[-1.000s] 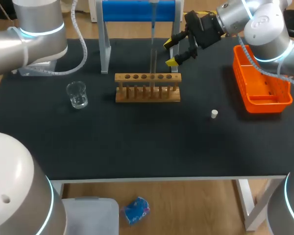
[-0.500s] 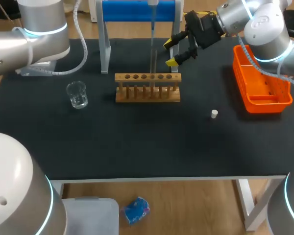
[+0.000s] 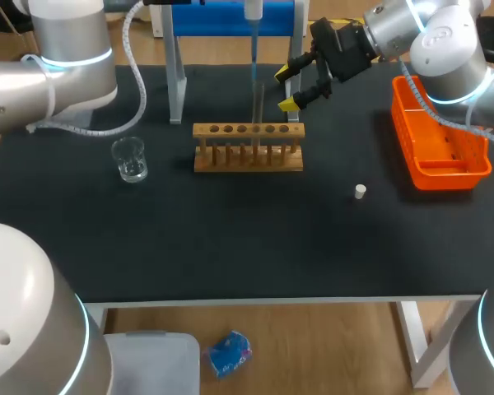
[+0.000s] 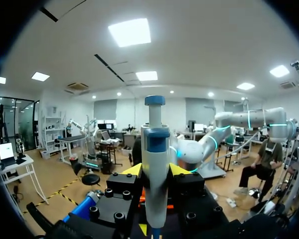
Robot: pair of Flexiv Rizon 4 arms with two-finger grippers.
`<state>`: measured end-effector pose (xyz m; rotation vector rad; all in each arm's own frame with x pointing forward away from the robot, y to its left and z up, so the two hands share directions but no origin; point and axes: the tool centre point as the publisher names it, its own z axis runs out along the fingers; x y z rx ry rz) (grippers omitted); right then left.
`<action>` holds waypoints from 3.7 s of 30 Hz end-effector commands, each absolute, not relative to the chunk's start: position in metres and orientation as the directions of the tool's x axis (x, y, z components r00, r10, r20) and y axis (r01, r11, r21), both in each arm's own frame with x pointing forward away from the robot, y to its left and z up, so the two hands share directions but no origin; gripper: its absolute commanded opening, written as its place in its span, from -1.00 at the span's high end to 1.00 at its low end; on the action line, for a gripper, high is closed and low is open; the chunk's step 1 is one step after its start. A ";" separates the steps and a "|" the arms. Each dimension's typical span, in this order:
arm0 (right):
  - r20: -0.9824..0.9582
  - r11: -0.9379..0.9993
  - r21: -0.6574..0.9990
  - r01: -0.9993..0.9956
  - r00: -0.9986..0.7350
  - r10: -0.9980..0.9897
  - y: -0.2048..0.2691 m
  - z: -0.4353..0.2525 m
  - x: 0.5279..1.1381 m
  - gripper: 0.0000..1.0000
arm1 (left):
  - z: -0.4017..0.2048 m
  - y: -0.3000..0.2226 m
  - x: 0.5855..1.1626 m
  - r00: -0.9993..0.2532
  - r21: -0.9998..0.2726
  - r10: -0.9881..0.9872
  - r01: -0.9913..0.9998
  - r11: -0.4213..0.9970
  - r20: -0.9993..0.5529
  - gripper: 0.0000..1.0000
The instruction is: Invert the test tube, pick up the pipette, mount the tip to pipette, aspirate from beaker and dispense into the tube, eject the tip, return the pipette, and cap with the stopper.
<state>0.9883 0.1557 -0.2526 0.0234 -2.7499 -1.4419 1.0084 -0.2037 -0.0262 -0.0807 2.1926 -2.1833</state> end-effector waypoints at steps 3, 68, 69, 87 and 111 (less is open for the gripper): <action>0.027 0.570 0.821 0.004 -0.999 -0.032 0.155 -0.252 0.989 -1.00 | -0.027 -0.203 1.008 -0.998 -1.000 -0.069 -0.015 0.005 0.015 1.00; 0.027 0.570 0.821 0.004 -0.999 -0.032 0.155 -0.252 0.989 -1.00 | -0.030 -0.217 1.012 -0.994 -0.996 -0.059 -0.087 -0.036 0.089 1.00; 0.027 0.570 0.821 0.004 -0.999 -0.032 0.155 -0.252 0.989 -1.00 | -0.030 -0.218 1.012 -0.994 -0.996 -0.059 -0.086 -0.035 0.088 1.00; 0.027 0.570 0.821 0.004 -0.999 -0.032 0.155 -0.252 0.989 -1.00 | -0.030 -0.207 1.020 -0.992 -0.999 -0.117 -0.040 -0.024 0.043 1.00; 0.027 0.570 0.821 0.004 -0.999 -0.032 0.155 -0.252 0.989 -1.00 | -0.038 -0.209 1.016 -0.991 -0.998 -0.118 -0.067 -0.021 0.069 1.00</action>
